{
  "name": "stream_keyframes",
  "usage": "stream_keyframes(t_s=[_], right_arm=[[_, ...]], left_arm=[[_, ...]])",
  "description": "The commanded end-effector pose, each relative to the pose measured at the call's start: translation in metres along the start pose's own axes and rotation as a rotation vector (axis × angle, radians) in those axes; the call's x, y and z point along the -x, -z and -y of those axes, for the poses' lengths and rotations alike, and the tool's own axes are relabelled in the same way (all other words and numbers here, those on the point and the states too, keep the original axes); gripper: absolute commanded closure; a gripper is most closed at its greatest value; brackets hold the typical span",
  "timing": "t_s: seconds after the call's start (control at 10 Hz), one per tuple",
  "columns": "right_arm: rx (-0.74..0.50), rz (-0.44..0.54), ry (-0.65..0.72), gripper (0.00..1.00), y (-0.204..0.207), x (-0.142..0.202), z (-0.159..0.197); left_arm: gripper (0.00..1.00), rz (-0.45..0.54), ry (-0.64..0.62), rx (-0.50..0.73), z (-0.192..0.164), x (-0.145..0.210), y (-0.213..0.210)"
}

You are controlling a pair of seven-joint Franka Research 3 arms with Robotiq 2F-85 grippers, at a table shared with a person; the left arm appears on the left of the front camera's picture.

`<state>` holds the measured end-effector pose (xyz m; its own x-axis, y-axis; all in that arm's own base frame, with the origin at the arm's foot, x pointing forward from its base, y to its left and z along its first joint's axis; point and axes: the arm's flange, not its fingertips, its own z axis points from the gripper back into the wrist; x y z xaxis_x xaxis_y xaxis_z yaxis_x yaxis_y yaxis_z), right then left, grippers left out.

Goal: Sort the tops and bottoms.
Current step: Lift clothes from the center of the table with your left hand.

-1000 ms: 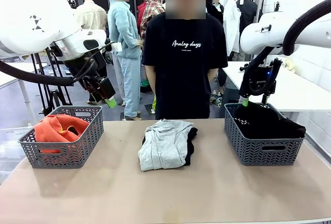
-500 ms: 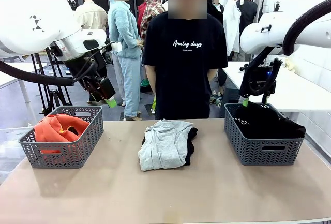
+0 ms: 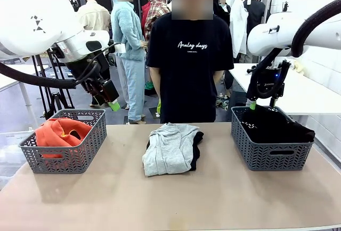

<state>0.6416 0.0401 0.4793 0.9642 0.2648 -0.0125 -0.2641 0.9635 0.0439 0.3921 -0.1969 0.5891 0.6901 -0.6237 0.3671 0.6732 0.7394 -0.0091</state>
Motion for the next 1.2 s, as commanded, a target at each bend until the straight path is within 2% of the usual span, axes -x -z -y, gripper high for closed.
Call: stream_keyframes(t_s=[0.0, 0.2, 0.3, 0.6, 0.9, 1.1], right_arm=[[0.009, 0.011, -0.002, 0.0, 0.002, -0.001, 0.001], [0.0, 0.0, 0.0, 0.0, 0.0, 0.0, 0.0], [0.082, 0.018, -0.007, 0.0, -0.007, 0.022, -0.005], [0.118, 0.155, -0.283, 0.0, -0.056, 0.047, -0.042], [0.05, 0.152, -0.55, 0.0, -0.056, 0.042, -0.08], [0.054, 0.173, -0.616, 0.0, -0.054, 0.04, -0.097]], left_arm=[[0.24, 0.001, 0.0, -0.002, 0.0, 0.001, -0.001], [0.24, 0.001, 0.0, -0.002, 0.0, 0.001, -0.001], [0.24, 0.001, 0.0, -0.002, 0.0, 0.001, -0.001], [0.24, 0.001, 0.0, -0.002, 0.0, 0.001, -0.001], [0.24, 0.001, 0.0, -0.002, 0.0, 0.001, -0.001], [0.24, 0.001, 0.0, -0.002, 0.0, 0.001, -0.001]])
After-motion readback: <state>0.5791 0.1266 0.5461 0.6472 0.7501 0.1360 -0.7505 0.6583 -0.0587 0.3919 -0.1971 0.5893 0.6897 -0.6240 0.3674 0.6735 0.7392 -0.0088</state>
